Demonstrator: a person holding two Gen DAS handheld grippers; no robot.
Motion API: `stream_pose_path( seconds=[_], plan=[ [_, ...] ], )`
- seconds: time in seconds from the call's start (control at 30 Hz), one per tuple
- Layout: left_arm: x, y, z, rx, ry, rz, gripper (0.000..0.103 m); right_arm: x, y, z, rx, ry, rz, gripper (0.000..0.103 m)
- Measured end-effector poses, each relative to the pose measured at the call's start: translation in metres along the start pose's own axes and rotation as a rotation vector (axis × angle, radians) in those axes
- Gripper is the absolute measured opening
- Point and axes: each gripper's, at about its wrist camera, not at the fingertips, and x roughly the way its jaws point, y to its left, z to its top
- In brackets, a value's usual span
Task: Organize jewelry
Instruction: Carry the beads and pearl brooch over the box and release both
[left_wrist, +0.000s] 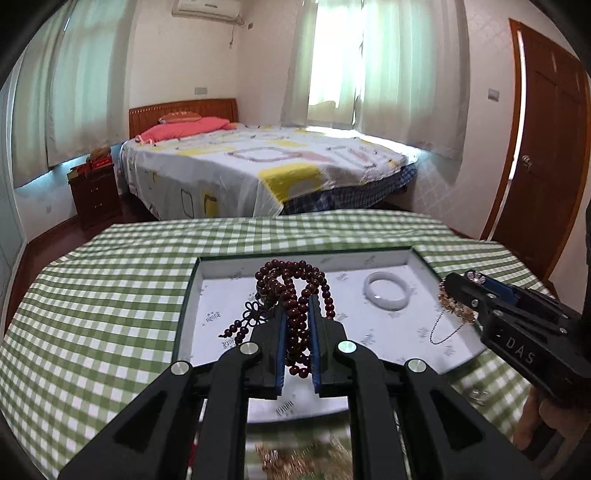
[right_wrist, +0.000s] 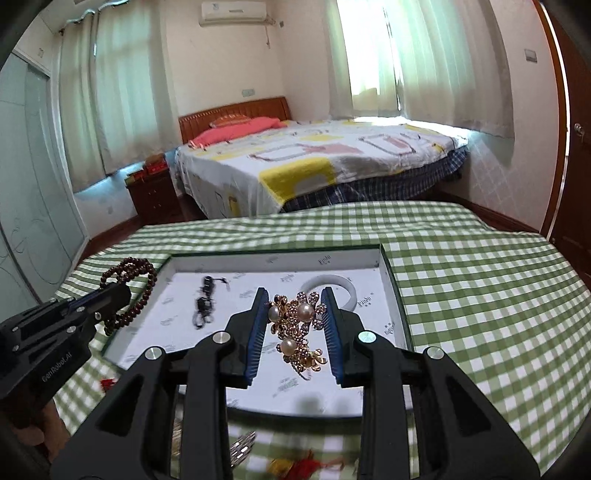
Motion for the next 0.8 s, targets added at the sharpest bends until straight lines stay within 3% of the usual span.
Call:
stream_pose_path(
  seconds=[0.27,0.33,0.4,0.6,0.67,0.8],
  plan=[
    [0.044,0.030,-0.019,-0.072,0.137,0.036,0.011,0.046,-0.022,-0.010,0.019,0.128,-0.039,0.029],
    [0.052,0.034,-0.022,-0.083,0.167,0.042,0.011,0.055,-0.024,-0.011,0.020,0.158,-0.038,0.020],
    [0.059,0.038,-0.024,-0.091,0.196,0.040,0.011,0.063,-0.024,-0.012,0.015,0.187,-0.040,0.020],
    [0.071,0.041,-0.030,-0.106,0.256,0.042,0.011,0.071,-0.025,-0.013,0.010,0.207,-0.045,0.021],
    [0.072,0.040,-0.032,-0.107,0.262,0.048,0.011,0.071,-0.025,-0.013,0.010,0.202,-0.045,0.026],
    [0.074,0.040,-0.033,-0.111,0.262,0.052,0.013,0.071,-0.027,-0.012,0.010,0.188,-0.047,0.050]
  ],
)
